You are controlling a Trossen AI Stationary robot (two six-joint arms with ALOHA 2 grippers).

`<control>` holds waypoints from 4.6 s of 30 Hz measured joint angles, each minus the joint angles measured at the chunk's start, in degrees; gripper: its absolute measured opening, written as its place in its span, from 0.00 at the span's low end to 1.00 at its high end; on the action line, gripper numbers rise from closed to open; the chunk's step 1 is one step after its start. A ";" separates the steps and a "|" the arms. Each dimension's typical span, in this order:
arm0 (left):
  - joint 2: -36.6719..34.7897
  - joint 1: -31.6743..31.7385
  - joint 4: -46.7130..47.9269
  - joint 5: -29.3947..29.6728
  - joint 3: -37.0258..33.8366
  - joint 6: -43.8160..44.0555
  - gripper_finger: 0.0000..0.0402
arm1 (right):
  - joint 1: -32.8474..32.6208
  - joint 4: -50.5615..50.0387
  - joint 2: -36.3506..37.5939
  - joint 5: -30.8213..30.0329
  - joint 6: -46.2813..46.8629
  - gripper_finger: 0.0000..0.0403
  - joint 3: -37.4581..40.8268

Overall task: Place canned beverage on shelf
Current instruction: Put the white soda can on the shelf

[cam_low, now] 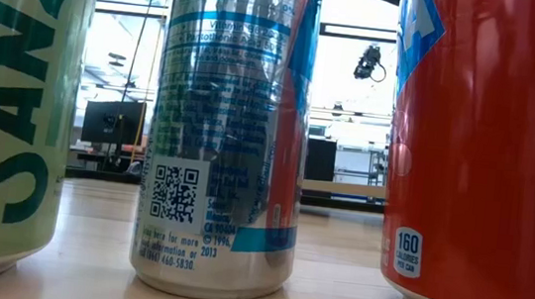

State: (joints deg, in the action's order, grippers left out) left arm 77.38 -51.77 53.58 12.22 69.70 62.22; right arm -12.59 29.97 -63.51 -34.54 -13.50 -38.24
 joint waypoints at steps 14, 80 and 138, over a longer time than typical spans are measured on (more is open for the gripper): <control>9.76 -2.93 9.27 3.09 10.57 -2.65 0.72 | 0.01 0.89 0.02 0.04 0.00 0.80 0.01; 18.41 -4.94 21.03 -8.91 10.44 13.07 0.83 | -0.04 -0.51 -0.09 1.66 0.31 0.80 0.06; 22.02 -3.28 7.48 1.63 1.91 8.28 0.90 | -0.43 -0.51 -0.11 4.26 0.44 0.80 0.07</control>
State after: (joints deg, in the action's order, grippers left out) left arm 99.39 -55.04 61.06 13.85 71.61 70.50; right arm -13.02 29.45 -63.61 -30.28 -13.06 -38.17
